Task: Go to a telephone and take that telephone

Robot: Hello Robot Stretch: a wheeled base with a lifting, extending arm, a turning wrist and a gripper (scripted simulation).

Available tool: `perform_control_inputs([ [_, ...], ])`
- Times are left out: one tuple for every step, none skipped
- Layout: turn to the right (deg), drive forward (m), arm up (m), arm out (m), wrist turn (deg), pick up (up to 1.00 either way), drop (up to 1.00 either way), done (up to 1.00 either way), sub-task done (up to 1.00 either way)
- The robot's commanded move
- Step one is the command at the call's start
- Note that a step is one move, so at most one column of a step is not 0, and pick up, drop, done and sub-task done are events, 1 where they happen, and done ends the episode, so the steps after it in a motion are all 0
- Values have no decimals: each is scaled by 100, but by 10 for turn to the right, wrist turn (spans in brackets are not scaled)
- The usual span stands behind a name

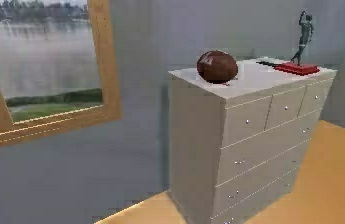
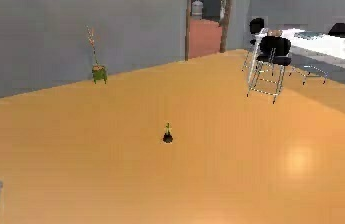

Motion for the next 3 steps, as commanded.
perform_control_inputs([
  [450,0,0,0,0,0,0,0,0],
  [450,0,0,0,0,0,0,0,0],
  [150,0,0,0,0,0,0,0,0],
])
